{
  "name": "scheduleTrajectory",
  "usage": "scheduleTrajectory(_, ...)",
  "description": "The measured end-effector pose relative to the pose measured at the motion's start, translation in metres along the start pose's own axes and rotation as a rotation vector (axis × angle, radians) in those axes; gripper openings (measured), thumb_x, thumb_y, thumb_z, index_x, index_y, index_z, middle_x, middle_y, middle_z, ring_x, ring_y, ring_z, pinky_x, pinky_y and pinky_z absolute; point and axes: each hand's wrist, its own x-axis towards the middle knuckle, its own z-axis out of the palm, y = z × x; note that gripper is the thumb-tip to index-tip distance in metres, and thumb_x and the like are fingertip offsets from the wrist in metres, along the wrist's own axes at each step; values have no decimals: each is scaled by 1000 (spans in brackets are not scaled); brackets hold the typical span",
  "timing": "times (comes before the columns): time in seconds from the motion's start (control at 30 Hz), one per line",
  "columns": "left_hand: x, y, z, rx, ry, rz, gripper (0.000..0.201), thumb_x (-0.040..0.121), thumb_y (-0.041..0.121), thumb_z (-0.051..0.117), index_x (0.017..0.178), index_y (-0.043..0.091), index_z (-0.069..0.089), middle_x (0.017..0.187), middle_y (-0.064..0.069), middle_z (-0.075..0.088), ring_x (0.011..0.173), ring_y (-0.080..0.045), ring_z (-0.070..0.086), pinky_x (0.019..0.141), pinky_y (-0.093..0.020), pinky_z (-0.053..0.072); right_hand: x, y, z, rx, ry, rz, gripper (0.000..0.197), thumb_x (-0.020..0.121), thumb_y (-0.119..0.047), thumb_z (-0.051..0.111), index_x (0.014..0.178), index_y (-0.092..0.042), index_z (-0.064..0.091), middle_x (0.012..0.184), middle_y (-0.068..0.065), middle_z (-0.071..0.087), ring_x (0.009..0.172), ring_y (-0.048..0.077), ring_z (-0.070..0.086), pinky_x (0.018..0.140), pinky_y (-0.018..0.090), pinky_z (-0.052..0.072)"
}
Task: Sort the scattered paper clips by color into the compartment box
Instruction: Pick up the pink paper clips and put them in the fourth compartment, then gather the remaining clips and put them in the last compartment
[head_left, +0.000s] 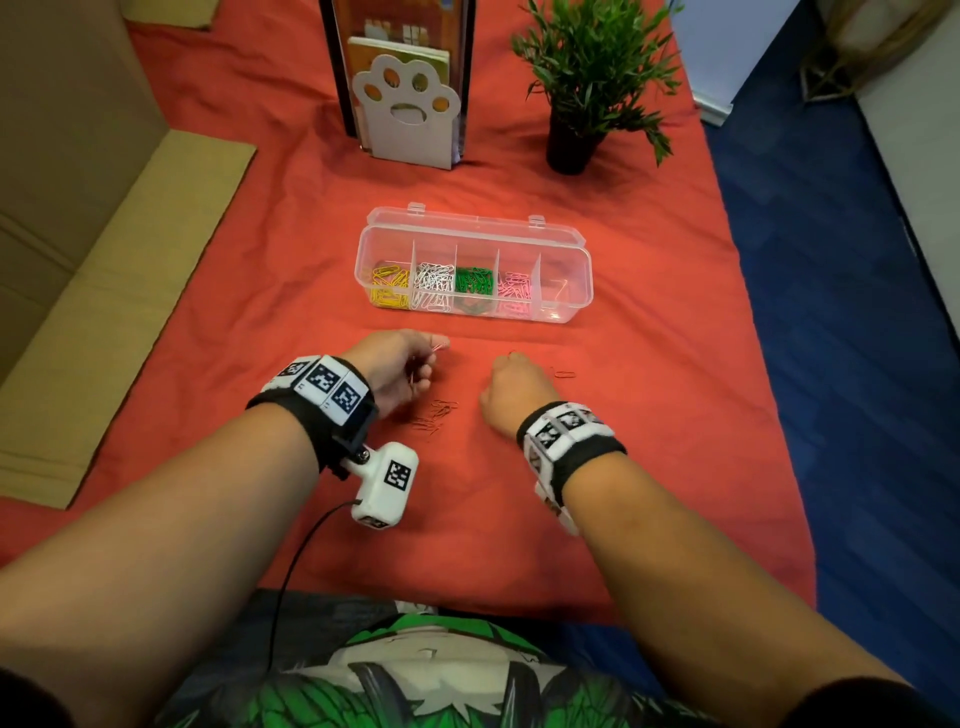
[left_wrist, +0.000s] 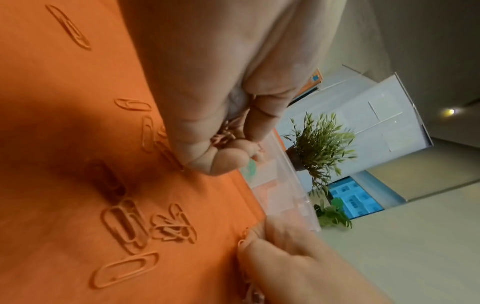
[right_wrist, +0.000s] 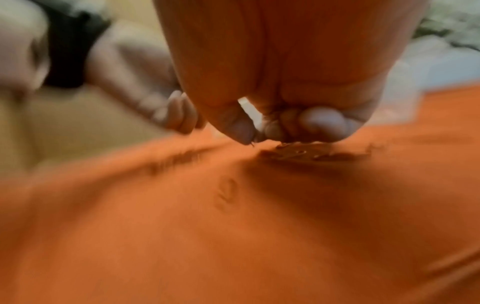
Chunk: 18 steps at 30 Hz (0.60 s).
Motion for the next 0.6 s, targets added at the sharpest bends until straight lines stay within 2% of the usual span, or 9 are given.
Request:
scheduleTrajectory(0.07,-4,10,2,-44,-33,-25,26,87,3,33,77,15,54,66,0,46,49,-7,43,43,-15,41,-1,9,-8,392,-35,81,5,85,-17,48,86,-14,53,90,12,58,83,27,55,70,31,42)
scheduleTrajectory(0.13,-7,22,11,-74,-63,-21,24,87,1,32,80,12,52,70,-3,51,53,-9,48,45,-16,45,-7,19,-15,890,-12,202,15,81,-9,48,68,-18,45,67,5,54,57,20,46,50,27,32)
scheduleTrajectory(0.2,-8,39,26,-103,-95,-5,24,89,1,31,86,9,53,74,-5,53,59,-12,50,49,-19,49,-15,29,-25,1318,23,284,21,81,0,44,68,-17,42,60,4,48,48,14,39,45,25,27)
scheduleTrajectory(0.23,-7,48,35,-108,-104,9,24,89,1,31,89,7,54,74,-5,53,61,-13,50,54,-21,49,-19,34,-31,1447,39,297,23,82,3,42,69,-16,41,60,5,46,48,12,38,44,24,26)
scheduleTrajectory(0.37,2,82,64,-96,-108,38,19,88,6,38,100,8,53,76,-3,52,67,-14,52,72,-27,50,-25,53,-50,1650,78,307,21,83,8,37,83,-9,49,61,5,40,48,11,36,41,20,29)
scheduleTrajectory(0.47,14,96,79,-87,-59,39,5,81,6,44,81,10,46,83,-4,45,74,-17,49,85,-36,46,-28,66,-58,1606,68,306,24,85,7,36,86,-4,57,62,4,42,51,11,39,44,20,33)
scheduleTrajectory(0.53,19,102,87,-93,-15,48,4,79,6,46,82,9,46,98,-4,49,88,-24,49,94,-39,43,-29,73,-63,1600,61,322,25,88,6,35,85,-3,58,65,5,44,55,12,44,45,20,38)
scheduleTrajectory(0.6,24,104,88,-41,24,72,23,77,9,49,100,4,51,128,-11,50,105,-26,47,95,-41,45,-28,78,-67,1598,64,344,25,90,5,34,85,-4,56,68,7,46,57,14,48,44,19,43)
